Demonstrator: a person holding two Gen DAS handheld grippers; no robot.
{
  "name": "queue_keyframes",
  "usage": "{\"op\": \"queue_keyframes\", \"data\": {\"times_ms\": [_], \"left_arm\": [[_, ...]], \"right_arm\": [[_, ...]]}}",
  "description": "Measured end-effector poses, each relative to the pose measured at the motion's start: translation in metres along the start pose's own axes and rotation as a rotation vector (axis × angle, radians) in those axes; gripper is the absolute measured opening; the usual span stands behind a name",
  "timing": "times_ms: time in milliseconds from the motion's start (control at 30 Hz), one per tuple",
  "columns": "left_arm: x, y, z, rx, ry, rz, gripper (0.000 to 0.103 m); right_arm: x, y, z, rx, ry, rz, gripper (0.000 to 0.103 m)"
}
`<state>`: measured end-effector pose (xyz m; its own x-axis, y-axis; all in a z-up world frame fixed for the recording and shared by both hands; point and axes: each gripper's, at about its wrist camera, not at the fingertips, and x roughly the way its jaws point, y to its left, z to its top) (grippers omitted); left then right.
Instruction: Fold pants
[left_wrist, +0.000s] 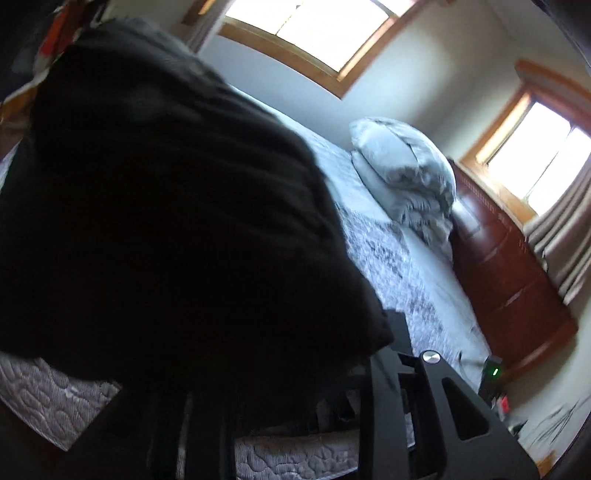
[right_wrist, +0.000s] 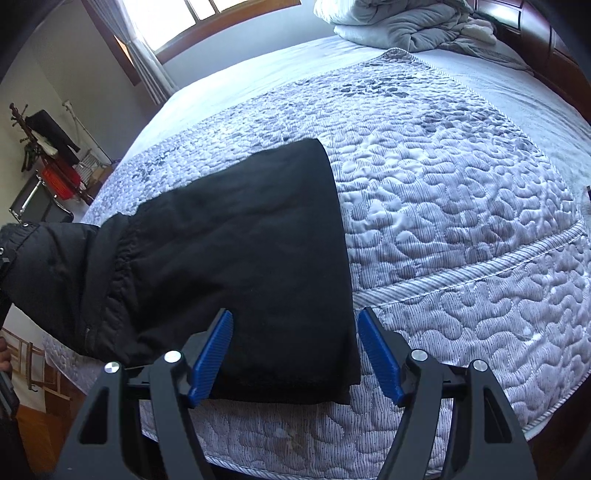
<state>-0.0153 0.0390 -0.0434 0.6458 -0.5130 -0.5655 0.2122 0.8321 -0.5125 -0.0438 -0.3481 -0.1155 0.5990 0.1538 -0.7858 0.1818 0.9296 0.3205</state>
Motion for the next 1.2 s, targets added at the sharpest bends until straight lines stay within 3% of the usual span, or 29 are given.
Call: {"op": "queue_keyframes", "data": {"times_ms": [100, 267, 433, 467, 533, 900, 1200], "left_arm": [[0.017, -0.03, -0.013, 0.117, 0.051, 0.032, 0.025], [0.036, -0.059, -0.033, 0.224, 0.102, 0.078, 0.027], [0.057, -0.074, -0.036, 0.277, 0.128, 0.101, 0.03], [0.074, -0.075, -0.019, 0.288, 0.136, 0.105, 0.031], [0.086, -0.085, -0.018, 0.321, 0.153, 0.114, 0.032], [0.141, -0.134, -0.07, 0.621, 0.304, 0.197, 0.039], [0.154, -0.127, -0.075, 0.556, 0.371, 0.124, 0.041]], "right_arm": [[-0.003, 0.0, 0.001, 0.001, -0.009, 0.004, 0.071], [-0.008, -0.005, 0.0, 0.015, -0.019, 0.006, 0.071], [-0.012, -0.014, 0.0, 0.037, -0.028, 0.002, 0.071], [-0.012, -0.016, 0.0, 0.045, -0.03, 0.003, 0.071], [-0.012, -0.018, 0.0, 0.059, -0.033, 0.007, 0.071], [-0.015, -0.017, 0.004, 0.058, -0.046, 0.01, 0.071], [-0.021, -0.02, 0.006, 0.072, -0.064, 0.015, 0.071]]}}
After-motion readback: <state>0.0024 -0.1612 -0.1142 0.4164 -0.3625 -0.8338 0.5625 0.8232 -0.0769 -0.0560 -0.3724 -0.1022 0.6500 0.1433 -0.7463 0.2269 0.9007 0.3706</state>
